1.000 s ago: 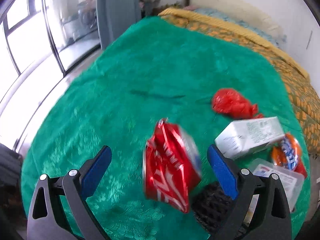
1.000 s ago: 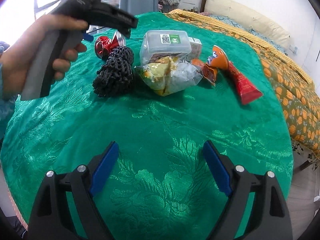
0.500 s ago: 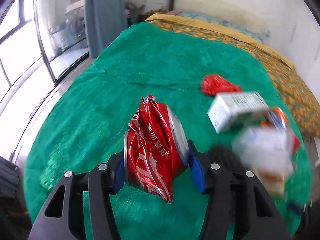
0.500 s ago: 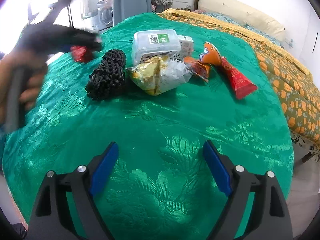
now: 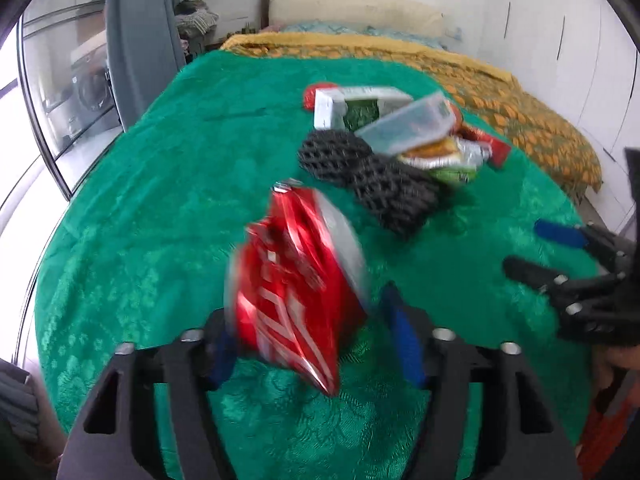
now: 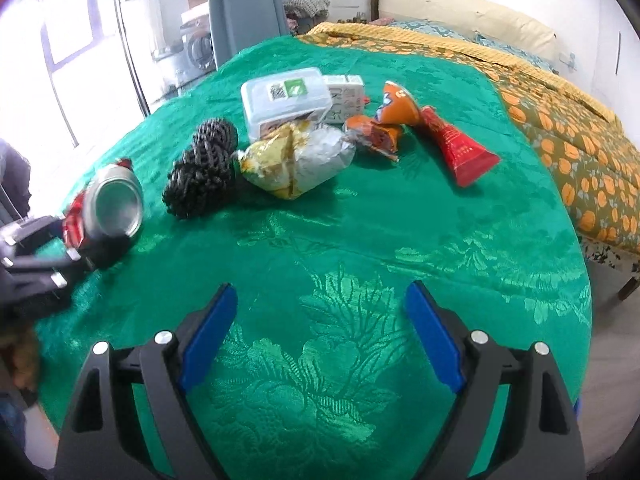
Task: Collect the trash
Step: 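Grasp the red snack stick with the right gripper while the left gripper holds the red can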
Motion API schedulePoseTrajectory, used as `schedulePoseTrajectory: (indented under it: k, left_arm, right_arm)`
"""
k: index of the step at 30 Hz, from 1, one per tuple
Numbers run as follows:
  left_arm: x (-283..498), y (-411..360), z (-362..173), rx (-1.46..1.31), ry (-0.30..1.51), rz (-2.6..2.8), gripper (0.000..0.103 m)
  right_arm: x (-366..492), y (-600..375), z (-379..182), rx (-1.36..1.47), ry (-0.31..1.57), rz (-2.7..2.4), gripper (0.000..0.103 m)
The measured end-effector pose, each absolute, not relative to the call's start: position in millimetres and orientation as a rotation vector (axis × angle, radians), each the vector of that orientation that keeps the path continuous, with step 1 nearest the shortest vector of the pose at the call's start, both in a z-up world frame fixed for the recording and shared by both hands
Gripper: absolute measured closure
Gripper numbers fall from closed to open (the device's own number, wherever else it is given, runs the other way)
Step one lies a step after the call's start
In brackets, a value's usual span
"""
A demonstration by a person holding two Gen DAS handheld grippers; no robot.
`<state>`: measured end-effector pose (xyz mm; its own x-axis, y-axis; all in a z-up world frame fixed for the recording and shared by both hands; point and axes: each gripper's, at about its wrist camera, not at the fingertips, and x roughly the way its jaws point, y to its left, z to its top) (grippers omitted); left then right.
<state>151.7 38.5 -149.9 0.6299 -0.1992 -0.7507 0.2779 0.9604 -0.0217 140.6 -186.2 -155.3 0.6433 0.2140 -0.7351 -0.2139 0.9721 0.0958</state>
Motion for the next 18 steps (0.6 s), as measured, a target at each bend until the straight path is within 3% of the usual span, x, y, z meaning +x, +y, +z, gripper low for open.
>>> schedulePoseTrajectory:
  k: [6,14,18]
  left_arm:
    - [159,39,-155,0.08,0.891,-0.265,0.024]
    - [161,33,-158,0.118,0.898,-0.238,0.022]
    - [161,35,-158,0.115,0.899,-0.24,0.022]
  right_arm:
    - [149,-223,-148,0.007,0.824,0.186,0.019]
    - [243,-265,-132,-0.131,0.888,0.106,0.019]
    - [280,-257,-140,-0.191,0.947,0.101,0.027]
